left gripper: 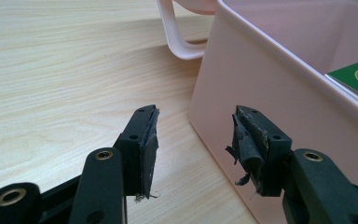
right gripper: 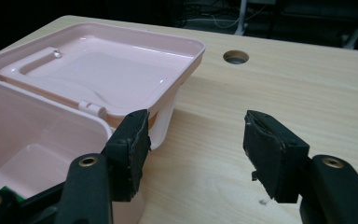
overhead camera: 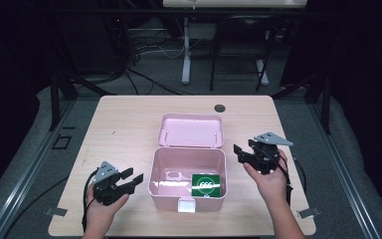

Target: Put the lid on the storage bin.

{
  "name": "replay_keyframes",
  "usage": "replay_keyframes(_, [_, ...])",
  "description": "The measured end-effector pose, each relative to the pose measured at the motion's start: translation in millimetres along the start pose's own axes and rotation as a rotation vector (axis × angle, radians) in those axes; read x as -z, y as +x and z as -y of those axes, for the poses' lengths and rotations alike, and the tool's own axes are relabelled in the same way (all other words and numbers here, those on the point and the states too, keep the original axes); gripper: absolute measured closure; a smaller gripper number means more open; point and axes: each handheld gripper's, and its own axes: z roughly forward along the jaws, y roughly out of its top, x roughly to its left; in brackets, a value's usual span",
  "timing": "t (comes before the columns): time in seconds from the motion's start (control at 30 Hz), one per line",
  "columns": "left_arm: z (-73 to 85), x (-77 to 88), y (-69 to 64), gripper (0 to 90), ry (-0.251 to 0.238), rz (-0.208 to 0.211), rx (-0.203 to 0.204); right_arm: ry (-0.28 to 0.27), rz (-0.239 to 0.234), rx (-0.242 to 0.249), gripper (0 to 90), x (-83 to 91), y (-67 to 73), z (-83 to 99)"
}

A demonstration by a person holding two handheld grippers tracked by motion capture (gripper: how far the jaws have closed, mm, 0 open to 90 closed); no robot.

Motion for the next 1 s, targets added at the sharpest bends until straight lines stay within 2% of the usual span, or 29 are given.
replay_keyframes(0.2, [-2.0,0.7,-0.2,50.5,-0.010,0.000,-0.001,0.029,-0.038,-0.021,43.4,1.1,1.6,2.3])
replay_keyframes(0.3, [-4.1,3.4,0.1,51.1,-0.022,-0.005,-0.007,0.030,-0.039,-0.016,44.2,0.9,3.4,2.8])
replay_keyframes(0.43, [-5.4,6.0,0.2,53.2,-0.033,-0.012,0.004,0.038,-0.043,-0.008,46.1,-1.7,7.7,3.1])
replay_keyframes(0.57, [-9.1,10.3,-0.9,54.3,-0.031,-0.012,-0.001,0.061,-0.087,-0.026,46.9,-6.9,13.8,1.9])
replay_keyframes(0.63, [-10.1,10.1,-1.9,55.5,-0.041,-0.011,-0.004,0.077,-0.101,-0.029,47.2,-9.6,16.2,-0.8])
replay_keyframes(0.67, [-11.0,10.6,-2.6,55.8,-0.031,-0.010,-0.005,0.086,-0.107,-0.029,47.2,-11.0,17.5,-2.4])
replay_keyframes(0.8, [-15.1,10.3,-6.5,57.2,-0.040,0.001,-0.016,0.136,-0.135,-0.008,47.1,-12.4,21.0,-13.7])
replay_keyframes(0.93, [-16.4,8.5,-10.4,57.7,-0.049,0.012,-0.035,0.171,-0.172,-0.032,47.5,-12.1,18.7,-27.0])
replay_keyframes(1.0, [-16.8,8.3,-11.2,57.6,-0.034,0.015,-0.036,0.189,-0.180,-0.053,47.4,-12.9,16.7,-32.5])
